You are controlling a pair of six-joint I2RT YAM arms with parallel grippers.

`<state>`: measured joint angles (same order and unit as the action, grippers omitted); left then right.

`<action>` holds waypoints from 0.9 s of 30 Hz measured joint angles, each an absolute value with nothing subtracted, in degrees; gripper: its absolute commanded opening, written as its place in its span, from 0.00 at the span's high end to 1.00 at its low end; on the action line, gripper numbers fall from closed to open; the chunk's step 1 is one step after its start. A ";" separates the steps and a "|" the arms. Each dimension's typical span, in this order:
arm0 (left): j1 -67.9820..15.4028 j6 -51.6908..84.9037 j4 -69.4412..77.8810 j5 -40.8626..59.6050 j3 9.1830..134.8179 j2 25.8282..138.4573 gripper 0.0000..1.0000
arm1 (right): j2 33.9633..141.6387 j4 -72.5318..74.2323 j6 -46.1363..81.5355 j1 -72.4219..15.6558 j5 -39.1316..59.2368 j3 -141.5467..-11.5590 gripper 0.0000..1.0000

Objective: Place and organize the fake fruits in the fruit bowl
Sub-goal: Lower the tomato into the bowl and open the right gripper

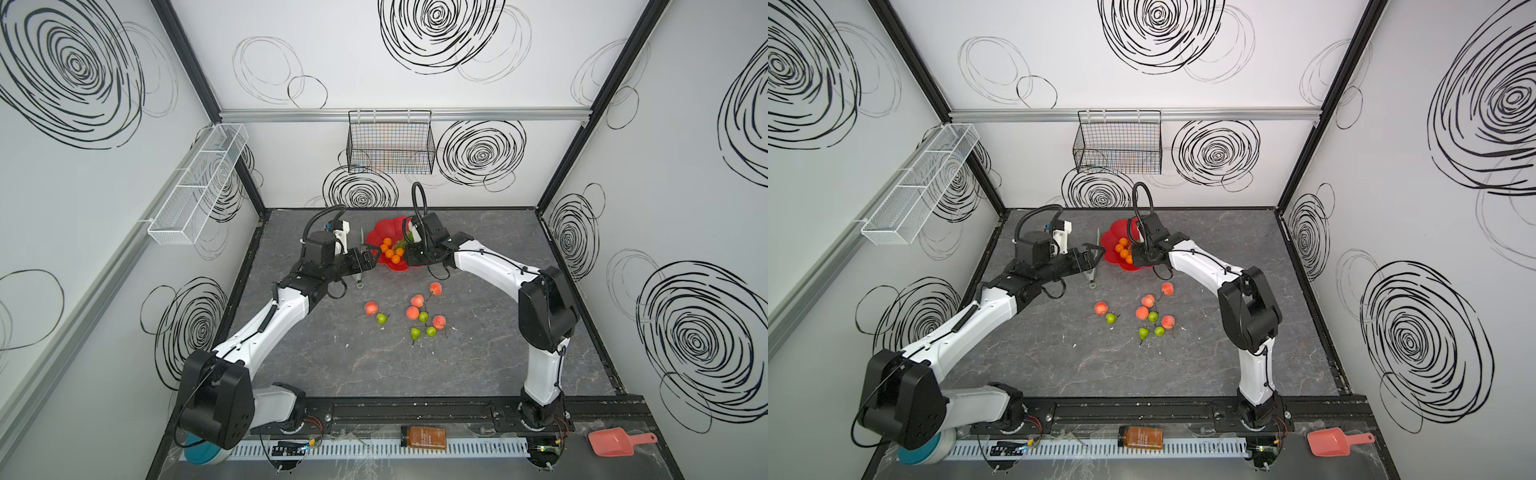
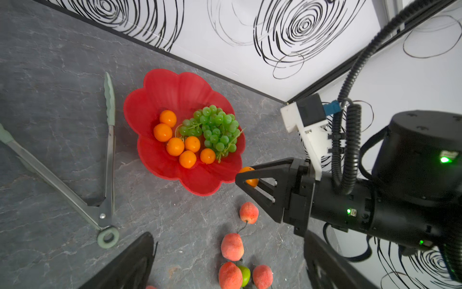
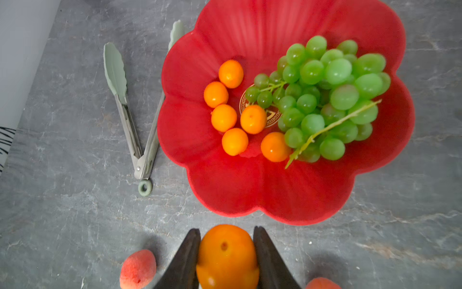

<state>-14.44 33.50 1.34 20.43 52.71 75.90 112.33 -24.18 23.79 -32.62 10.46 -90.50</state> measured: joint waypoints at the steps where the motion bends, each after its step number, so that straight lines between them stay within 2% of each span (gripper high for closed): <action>1: -13.28 33.56 2.39 21.04 52.73 76.64 0.04 | 113.32 -24.16 23.83 -32.32 10.72 -91.26 0.66; 6: -10.20 33.69 4.91 23.16 52.73 79.64 0.04 | 118.69 -24.56 24.14 -31.35 11.40 -95.55 0.66; 15: -10.11 35.35 7.20 29.45 52.84 85.60 0.04 | 126.04 -26.79 24.25 -30.96 12.40 -103.79 0.64; 27: -11.33 36.67 7.77 32.47 53.06 87.07 0.04 | 128.38 -29.21 24.23 -30.94 13.82 -104.66 0.58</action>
<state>-11.33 36.67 7.77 32.47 53.06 87.07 128.38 -29.21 24.23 -30.94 13.82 -104.66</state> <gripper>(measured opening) 0.960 0.415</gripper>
